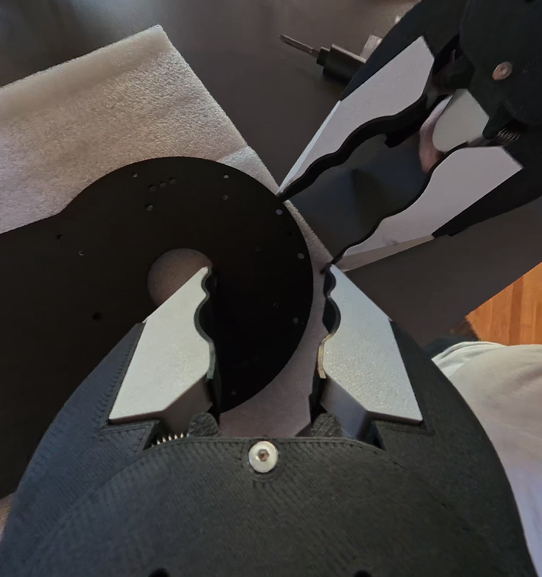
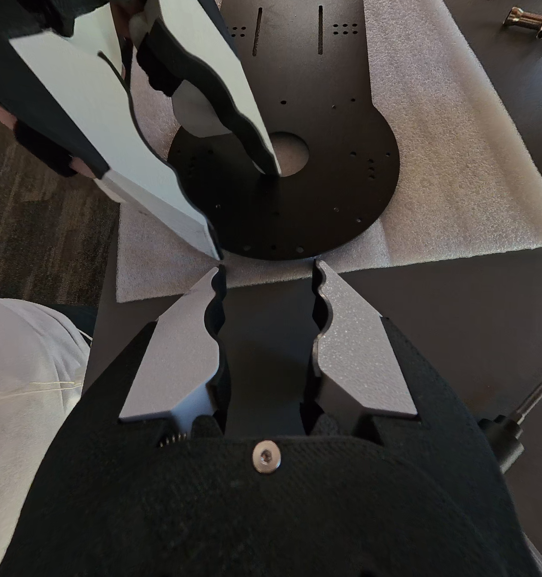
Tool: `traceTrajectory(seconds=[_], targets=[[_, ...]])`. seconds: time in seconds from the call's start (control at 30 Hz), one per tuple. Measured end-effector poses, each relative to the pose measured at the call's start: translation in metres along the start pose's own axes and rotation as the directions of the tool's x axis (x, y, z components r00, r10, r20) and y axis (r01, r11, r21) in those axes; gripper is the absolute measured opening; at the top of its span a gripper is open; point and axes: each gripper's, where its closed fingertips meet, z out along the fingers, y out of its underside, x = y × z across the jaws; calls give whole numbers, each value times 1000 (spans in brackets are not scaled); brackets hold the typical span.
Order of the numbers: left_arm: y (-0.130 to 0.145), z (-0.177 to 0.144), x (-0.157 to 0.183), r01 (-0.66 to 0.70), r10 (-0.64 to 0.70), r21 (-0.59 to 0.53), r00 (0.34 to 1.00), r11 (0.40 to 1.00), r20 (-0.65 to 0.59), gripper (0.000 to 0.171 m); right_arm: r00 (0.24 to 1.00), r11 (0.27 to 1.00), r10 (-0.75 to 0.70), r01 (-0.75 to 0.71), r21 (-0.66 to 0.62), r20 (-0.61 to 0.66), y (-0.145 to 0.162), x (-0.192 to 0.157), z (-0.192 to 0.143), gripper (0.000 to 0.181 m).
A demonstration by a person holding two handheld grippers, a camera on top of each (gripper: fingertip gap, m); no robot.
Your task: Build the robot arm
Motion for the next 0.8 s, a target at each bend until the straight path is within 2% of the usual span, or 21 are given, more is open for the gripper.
traceTrajectory(seconds=[0.1, 0.27, 0.37, 0.47, 0.57, 0.67, 0.8], targets=[[-4, -6, 1, 65, -63, 40, 997, 997, -46, 80, 1000, 1000, 0, 0, 1, 0, 0, 0, 0, 57], [-16, -46, -16, 51, -55, 176, 998, 983, 20, 74, 999, 1000, -9, 9, 1, -30, -1, 1, -2, 56], [-16, -76, -35, 33, -51, 255, 997, 966, 64, 70, 994, 1000, 4, -5, -17, -107, -1, 5, -8, 64], [-9, -97, -51, 30, -50, 317, 997, 948, 57, 66, 977, 1000, 4, -6, -8, -213, -1, 6, -24, 72], [-11, -105, -62, 26, -41, 405, 999, 914, 30, 58, 945, 999, 29, -13, 51, -326, -2, 5, -52, 72], [-27, -108, -67, 37, -39, 498, 999, 867, -6, 51, 884, 997, 38, 1, 83, -466, 7, 8, -96, 71], [-60, -106, -53, 4, 19, 580, 999, 815, -33, 38, 780, 994, 79, -17, 106, -620, 36, 20, -171, 50]])
